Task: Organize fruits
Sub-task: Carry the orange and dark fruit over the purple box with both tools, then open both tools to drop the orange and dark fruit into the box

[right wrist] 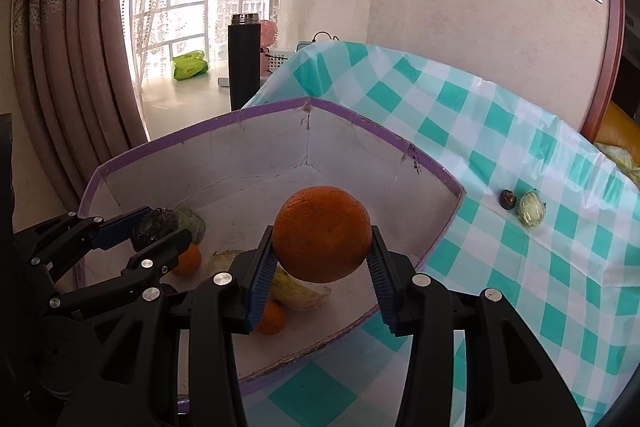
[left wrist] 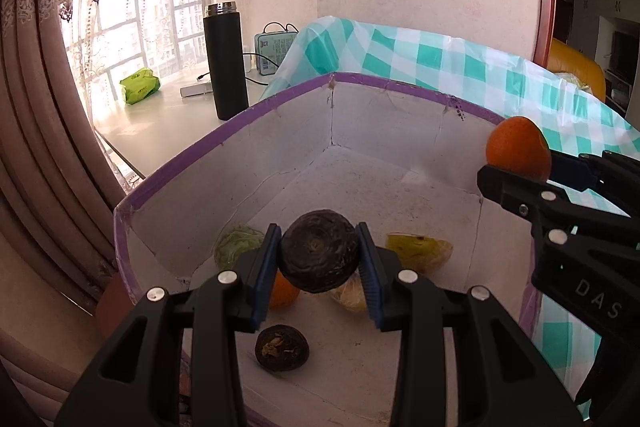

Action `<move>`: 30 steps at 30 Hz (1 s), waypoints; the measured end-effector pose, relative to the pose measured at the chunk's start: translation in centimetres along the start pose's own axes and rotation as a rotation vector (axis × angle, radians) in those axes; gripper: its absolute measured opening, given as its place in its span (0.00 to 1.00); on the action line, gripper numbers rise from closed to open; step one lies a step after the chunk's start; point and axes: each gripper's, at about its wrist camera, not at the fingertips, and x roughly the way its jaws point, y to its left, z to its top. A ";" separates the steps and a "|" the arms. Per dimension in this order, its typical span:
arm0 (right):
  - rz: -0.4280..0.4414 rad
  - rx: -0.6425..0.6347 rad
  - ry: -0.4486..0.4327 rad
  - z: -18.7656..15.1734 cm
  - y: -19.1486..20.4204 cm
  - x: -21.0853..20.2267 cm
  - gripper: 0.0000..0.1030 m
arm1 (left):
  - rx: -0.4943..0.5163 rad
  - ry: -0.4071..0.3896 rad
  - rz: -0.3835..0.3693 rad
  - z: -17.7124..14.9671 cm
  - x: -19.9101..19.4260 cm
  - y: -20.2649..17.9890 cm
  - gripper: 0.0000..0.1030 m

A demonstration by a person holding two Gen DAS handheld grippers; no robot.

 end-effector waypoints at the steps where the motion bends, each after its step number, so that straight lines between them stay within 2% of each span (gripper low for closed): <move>1: -0.003 -0.020 0.033 0.2 0.4 0.9 0.43 | 0.002 0.022 -0.001 0.1 0.5 0.2 0.37; 6: -0.013 -0.125 0.201 1.0 2.2 4.9 0.43 | 0.025 0.173 -0.012 0.4 2.8 0.4 0.37; 14: -0.017 -0.203 0.334 0.9 3.3 7.7 0.43 | 0.098 0.324 0.036 0.4 4.5 0.0 0.39; 21: -0.032 -0.196 0.356 0.4 2.8 8.2 0.45 | 0.104 0.354 0.026 0.4 4.7 -0.2 0.46; 23: -0.056 -0.195 0.341 0.4 2.6 8.1 0.53 | 0.103 0.361 0.027 0.4 4.7 -0.2 0.47; 25: -0.069 -0.184 0.331 0.6 2.3 7.9 0.67 | 0.112 0.377 0.023 0.4 4.9 -0.3 0.50; 28: -0.058 -0.180 0.313 0.8 2.1 7.3 0.71 | 0.103 0.382 -0.010 0.5 4.7 -0.4 0.60; 30: -0.085 -0.189 0.292 0.9 2.1 6.7 0.73 | 0.110 0.379 0.003 0.6 4.5 -0.7 0.64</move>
